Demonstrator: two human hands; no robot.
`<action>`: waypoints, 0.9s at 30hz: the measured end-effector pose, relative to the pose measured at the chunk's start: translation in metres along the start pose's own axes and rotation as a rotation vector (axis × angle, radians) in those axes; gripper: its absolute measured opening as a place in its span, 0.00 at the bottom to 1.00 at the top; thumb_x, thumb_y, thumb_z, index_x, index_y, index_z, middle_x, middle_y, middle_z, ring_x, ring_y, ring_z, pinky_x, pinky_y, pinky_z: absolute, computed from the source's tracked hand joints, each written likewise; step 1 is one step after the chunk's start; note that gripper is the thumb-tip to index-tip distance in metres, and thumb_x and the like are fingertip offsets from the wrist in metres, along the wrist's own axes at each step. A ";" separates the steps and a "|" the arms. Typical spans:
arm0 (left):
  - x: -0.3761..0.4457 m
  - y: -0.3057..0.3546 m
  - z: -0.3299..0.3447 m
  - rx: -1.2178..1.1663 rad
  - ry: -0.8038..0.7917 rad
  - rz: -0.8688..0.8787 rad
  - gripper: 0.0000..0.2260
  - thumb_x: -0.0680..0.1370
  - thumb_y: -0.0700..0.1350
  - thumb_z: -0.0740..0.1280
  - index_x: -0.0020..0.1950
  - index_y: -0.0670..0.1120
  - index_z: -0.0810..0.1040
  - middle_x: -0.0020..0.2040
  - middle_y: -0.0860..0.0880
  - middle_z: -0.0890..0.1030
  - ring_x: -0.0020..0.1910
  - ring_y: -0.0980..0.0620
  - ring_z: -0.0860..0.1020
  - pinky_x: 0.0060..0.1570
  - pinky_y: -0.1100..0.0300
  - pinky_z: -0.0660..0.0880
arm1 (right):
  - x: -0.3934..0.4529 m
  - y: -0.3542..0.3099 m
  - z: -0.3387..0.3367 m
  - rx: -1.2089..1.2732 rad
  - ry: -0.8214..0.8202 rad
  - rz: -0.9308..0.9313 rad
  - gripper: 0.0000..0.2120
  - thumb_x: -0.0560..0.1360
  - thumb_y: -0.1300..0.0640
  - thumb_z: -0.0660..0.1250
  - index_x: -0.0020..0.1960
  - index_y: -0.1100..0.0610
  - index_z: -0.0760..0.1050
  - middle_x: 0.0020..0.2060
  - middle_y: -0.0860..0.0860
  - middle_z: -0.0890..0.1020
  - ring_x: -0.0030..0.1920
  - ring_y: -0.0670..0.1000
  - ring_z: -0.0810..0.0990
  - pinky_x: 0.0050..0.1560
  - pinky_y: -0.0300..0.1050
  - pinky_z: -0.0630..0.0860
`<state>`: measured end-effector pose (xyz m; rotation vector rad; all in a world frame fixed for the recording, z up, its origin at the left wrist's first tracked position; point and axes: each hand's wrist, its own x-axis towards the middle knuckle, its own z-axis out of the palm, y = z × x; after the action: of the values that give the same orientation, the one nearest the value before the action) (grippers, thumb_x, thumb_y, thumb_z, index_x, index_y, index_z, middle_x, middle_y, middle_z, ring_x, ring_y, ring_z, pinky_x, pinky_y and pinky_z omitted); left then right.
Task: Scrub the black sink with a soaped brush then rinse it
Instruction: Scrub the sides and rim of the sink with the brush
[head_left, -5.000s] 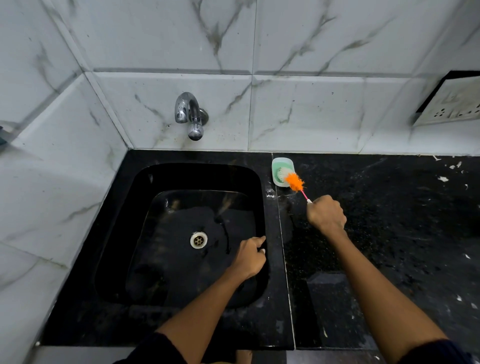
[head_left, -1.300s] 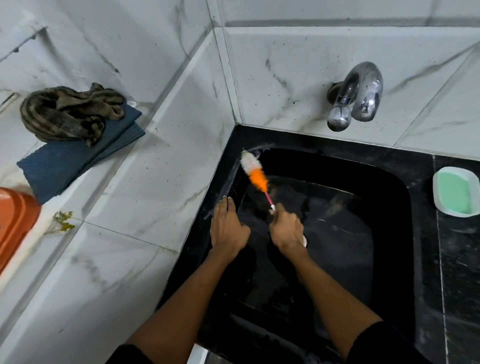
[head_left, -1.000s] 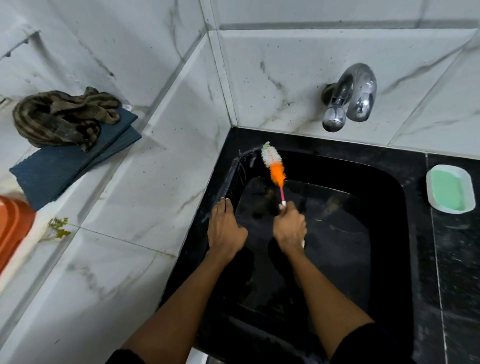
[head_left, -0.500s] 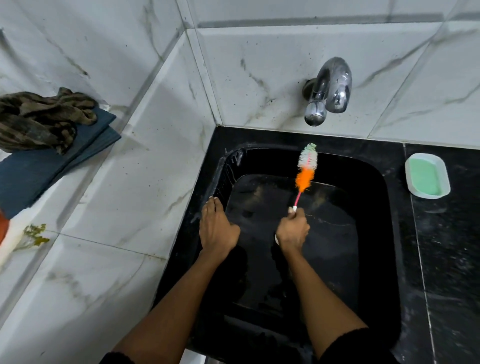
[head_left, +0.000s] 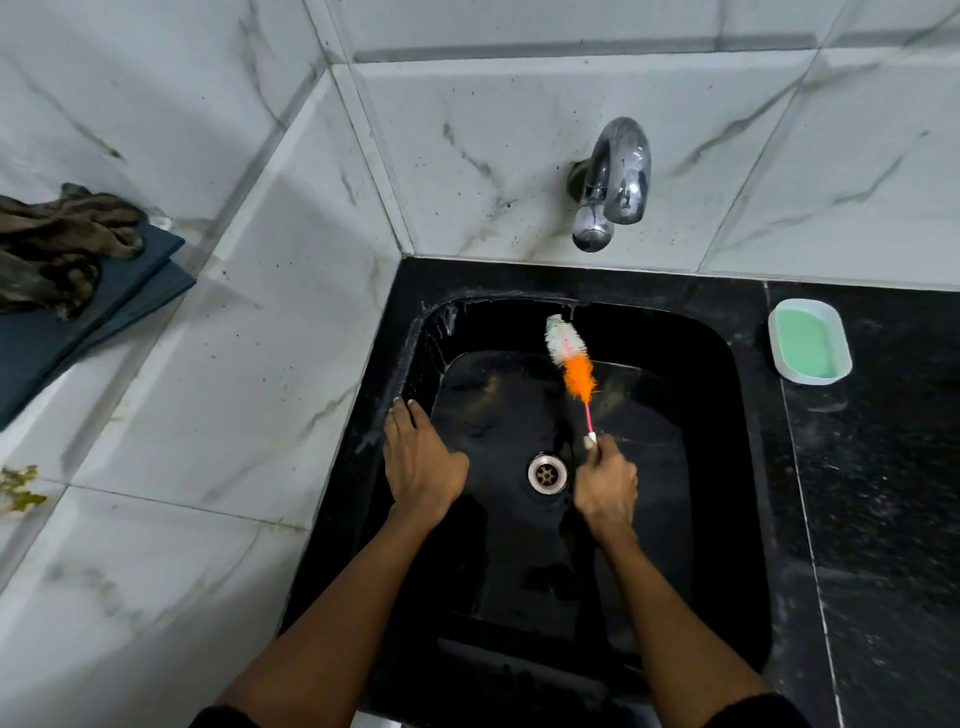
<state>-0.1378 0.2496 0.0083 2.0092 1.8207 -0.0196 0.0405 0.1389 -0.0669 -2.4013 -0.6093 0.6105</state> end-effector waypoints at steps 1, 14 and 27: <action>-0.001 0.001 0.001 -0.004 0.000 0.006 0.42 0.70 0.44 0.66 0.80 0.40 0.50 0.81 0.42 0.51 0.79 0.43 0.51 0.78 0.51 0.54 | -0.001 -0.006 0.003 0.004 -0.015 -0.043 0.11 0.82 0.49 0.55 0.53 0.53 0.73 0.42 0.61 0.80 0.46 0.64 0.77 0.44 0.54 0.74; -0.010 0.004 0.021 -0.155 -0.073 0.142 0.35 0.74 0.40 0.63 0.80 0.43 0.54 0.80 0.46 0.56 0.79 0.48 0.53 0.76 0.52 0.59 | 0.029 -0.040 0.008 0.182 0.062 0.159 0.12 0.81 0.51 0.54 0.54 0.55 0.74 0.44 0.60 0.79 0.44 0.62 0.76 0.42 0.52 0.73; -0.103 0.019 0.097 -0.256 -0.221 0.299 0.35 0.75 0.39 0.63 0.80 0.43 0.54 0.80 0.48 0.56 0.79 0.51 0.53 0.77 0.61 0.51 | 0.034 -0.024 -0.024 0.110 0.116 0.205 0.11 0.79 0.54 0.56 0.56 0.54 0.75 0.48 0.61 0.80 0.50 0.65 0.78 0.48 0.54 0.74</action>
<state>-0.1076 0.1199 -0.0444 1.9854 1.3051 0.0736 0.0741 0.1649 -0.0437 -2.3921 -0.2748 0.5688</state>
